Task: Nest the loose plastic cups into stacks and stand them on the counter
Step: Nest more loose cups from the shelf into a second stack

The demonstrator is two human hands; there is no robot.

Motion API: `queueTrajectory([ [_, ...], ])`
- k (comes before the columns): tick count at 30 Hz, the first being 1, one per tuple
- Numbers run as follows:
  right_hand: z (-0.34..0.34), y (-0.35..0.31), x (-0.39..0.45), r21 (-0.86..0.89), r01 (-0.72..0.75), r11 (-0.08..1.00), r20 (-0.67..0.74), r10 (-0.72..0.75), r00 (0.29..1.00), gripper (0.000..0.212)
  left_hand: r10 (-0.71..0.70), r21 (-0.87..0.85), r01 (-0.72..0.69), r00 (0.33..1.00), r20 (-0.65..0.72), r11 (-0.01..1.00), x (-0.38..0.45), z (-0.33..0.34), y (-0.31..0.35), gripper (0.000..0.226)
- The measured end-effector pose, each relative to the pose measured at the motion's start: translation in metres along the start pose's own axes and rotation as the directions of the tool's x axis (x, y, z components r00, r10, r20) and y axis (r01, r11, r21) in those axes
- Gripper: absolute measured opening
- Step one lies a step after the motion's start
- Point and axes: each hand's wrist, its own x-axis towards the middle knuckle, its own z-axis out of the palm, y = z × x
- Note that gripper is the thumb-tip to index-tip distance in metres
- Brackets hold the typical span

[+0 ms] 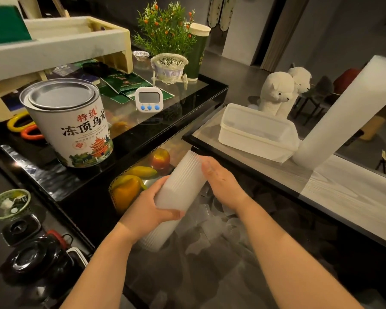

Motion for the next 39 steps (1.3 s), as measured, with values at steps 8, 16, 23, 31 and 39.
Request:
queueTrajectory([
  [8,0.014,0.066,0.022,-0.034,-0.293,0.956,-0.187,0.282,0.941,0.033,-0.004,0.011,0.004,0.999,-0.053,1.000,0.001,-0.004,0.002,0.085],
  [16,0.047,0.174,-0.001,-0.824,-0.289,0.487,-0.023,0.481,0.877,0.049,-0.072,-0.046,0.069,0.995,-0.073,0.997,-0.001,-0.016,-0.003,0.094],
  [23,0.047,0.174,0.002,-0.830,-0.268,0.488,0.013,0.499,0.867,0.050,-0.051,-0.015,0.051,0.999,-0.003,0.999,-0.003,-0.012,-0.007,0.090],
  [31,0.017,0.168,-0.023,-0.674,-0.414,0.612,-0.099,0.481,0.871,0.026,-0.072,0.037,0.068,0.990,0.120,0.997,0.000,0.001,-0.017,0.097],
  [39,-0.016,0.140,-0.055,-0.197,-0.507,0.839,-0.542,0.338,0.770,0.030,-0.053,0.108,0.029,0.971,0.234,0.994,0.005,0.014,-0.016,0.096],
])
